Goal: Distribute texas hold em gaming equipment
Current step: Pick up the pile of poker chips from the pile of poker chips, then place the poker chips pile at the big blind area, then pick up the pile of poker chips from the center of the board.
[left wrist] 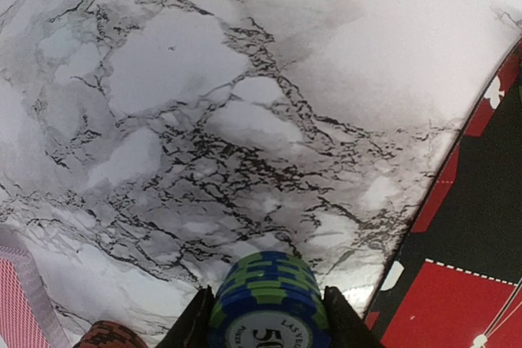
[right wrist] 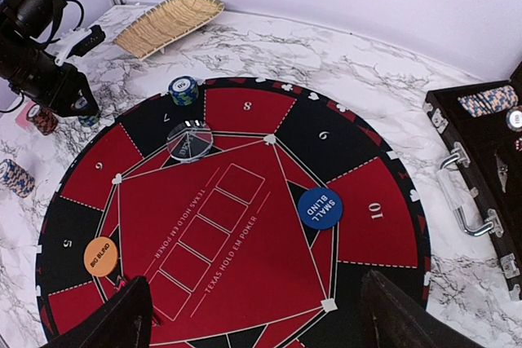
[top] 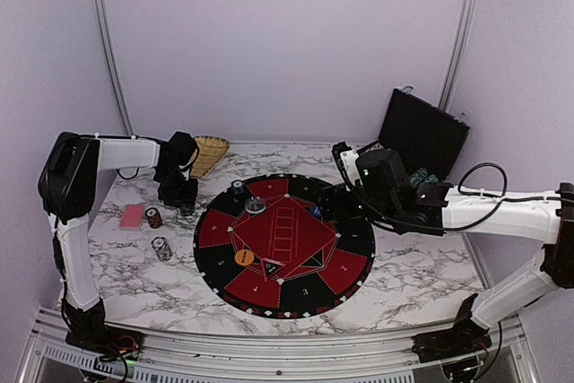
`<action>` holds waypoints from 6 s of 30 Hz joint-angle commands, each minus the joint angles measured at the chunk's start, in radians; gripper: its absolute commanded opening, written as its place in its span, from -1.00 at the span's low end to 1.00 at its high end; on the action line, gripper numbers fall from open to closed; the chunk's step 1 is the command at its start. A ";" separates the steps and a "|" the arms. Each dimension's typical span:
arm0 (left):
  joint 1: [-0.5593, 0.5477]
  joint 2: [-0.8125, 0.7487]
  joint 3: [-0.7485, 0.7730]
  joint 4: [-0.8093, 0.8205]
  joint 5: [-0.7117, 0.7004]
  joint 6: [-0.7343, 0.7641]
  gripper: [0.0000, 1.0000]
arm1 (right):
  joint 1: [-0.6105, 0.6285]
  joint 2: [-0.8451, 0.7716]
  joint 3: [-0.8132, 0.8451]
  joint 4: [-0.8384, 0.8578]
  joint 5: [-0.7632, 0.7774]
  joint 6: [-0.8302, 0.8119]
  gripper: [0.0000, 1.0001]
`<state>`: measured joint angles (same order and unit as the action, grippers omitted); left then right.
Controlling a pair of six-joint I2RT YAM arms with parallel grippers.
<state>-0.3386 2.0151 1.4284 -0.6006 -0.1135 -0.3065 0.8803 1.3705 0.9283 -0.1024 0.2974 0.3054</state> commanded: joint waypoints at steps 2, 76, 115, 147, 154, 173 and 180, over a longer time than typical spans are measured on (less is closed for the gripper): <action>-0.006 -0.035 0.032 -0.031 -0.012 0.007 -0.32 | -0.008 0.010 0.012 0.016 0.007 -0.009 0.71; -0.469 -0.296 -0.445 0.095 -0.054 -0.260 0.00 | -0.009 0.099 0.040 0.048 -0.032 -0.020 0.71; -0.075 -0.158 -0.118 0.000 -0.026 -0.058 0.40 | -0.009 0.080 0.032 0.042 -0.046 -0.012 0.71; 0.000 0.049 -0.006 -0.012 0.016 -0.020 0.09 | -0.009 0.058 0.000 0.035 -0.024 -0.011 0.71; 0.000 0.051 -0.013 -0.013 0.009 -0.014 -0.17 | -0.010 0.048 -0.008 0.038 -0.019 -0.008 0.71; -0.057 -0.035 0.032 -0.089 -0.002 -0.006 -0.37 | -0.016 0.048 0.014 0.016 0.000 -0.013 0.72; -0.161 -0.045 0.061 -0.113 -0.004 -0.038 -0.37 | -0.055 0.048 0.009 -0.006 -0.014 0.008 0.72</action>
<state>-0.4446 2.0151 1.4498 -0.6628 -0.1135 -0.3267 0.8532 1.4376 0.9173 -0.0856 0.2790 0.2920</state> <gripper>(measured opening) 0.414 0.861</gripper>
